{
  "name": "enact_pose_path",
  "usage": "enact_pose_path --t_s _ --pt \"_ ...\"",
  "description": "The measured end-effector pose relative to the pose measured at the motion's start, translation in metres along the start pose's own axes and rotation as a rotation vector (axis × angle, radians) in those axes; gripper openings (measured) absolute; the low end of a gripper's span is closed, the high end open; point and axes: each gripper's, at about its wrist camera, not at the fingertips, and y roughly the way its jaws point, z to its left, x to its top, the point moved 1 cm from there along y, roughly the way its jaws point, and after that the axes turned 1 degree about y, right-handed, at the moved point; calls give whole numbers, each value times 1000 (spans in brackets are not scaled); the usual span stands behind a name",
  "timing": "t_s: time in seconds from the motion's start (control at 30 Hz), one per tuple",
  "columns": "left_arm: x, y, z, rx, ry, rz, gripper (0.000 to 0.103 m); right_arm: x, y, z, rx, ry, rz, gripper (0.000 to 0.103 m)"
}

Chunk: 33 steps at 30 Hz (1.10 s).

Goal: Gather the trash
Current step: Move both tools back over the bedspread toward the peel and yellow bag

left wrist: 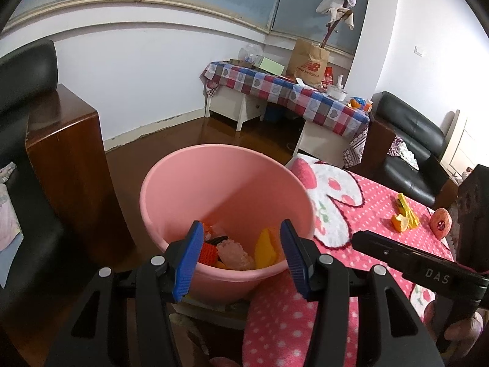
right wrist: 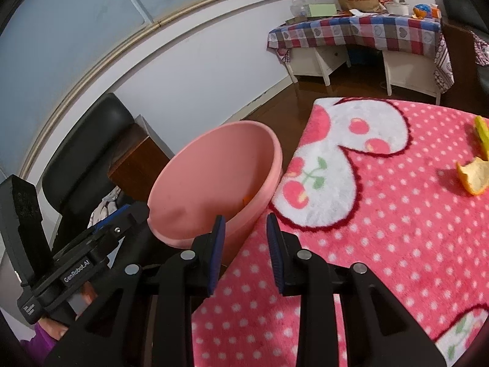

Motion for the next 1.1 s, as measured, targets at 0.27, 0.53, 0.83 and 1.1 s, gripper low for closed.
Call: enact_pose_path --t_s 0.27,0.53,0.83,1.1 --pt "1 -17 -20 -16 28 -15 51 -13 -43 -1 -30 6 -59 28" --pt "3 -27 -45 2 83 -16 52 -23 -88 -11 -80 15 -127 28" --pt "5 -22 -83 23 128 4 51 -29 -126 -45 -109 62 -198 28" --pt "13 -7 -124 34 192 14 51 -32 -138 -93 -116 161 -212 28"
